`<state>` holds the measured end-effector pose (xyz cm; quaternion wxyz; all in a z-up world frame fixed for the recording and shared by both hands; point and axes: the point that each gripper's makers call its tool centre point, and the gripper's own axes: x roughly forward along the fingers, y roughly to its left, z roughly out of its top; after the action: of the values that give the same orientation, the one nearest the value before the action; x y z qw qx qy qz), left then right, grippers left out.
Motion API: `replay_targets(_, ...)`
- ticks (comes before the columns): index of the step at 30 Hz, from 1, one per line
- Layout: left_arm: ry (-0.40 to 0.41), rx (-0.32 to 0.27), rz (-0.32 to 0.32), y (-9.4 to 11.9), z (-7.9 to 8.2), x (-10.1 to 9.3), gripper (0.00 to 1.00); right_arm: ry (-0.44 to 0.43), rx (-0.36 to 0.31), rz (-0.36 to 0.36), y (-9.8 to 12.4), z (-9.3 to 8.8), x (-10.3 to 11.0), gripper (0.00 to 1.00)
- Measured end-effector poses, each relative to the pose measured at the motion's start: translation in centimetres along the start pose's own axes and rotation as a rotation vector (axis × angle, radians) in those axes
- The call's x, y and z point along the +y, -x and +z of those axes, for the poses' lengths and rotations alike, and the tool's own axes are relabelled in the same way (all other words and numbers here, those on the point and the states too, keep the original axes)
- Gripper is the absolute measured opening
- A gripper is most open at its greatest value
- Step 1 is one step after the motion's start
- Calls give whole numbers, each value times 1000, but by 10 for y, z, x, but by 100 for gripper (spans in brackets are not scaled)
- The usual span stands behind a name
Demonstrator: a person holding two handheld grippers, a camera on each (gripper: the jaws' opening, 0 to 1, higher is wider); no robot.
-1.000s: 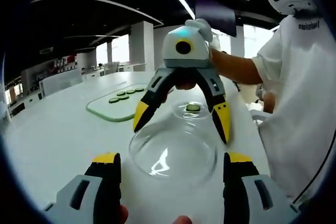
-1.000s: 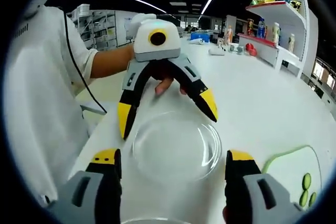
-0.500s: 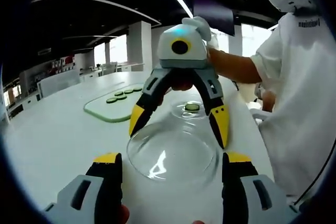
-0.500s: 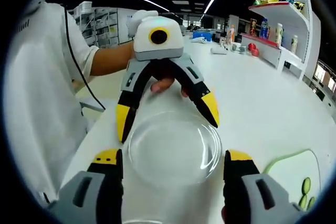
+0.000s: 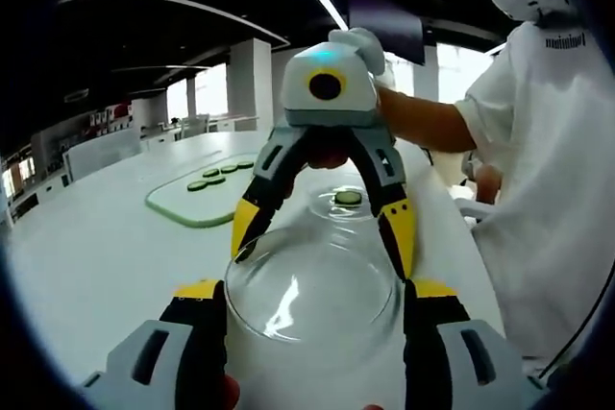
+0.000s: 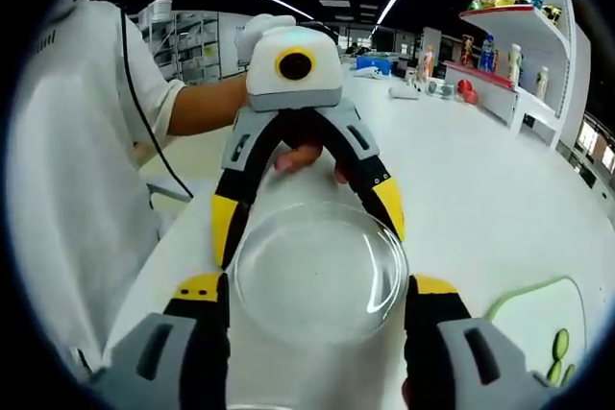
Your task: Open the petri dish lid, add cucumber slices into the petri dish, and close the lid
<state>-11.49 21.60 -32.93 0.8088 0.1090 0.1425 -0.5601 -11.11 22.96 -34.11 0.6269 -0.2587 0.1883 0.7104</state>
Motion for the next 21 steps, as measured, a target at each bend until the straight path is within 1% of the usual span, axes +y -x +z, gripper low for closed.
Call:
replay_targets(5,-2,-5,4,0,1,1,71,0,-1,0,0,0,1,70)
replay_targets(15,-5,-7,2,0,1,1,70,2,2,-3,0,0,1,69)
replay_targets(21,0,2,-4,1,1,-1,70,-2,3,-5,0,1,3,69)
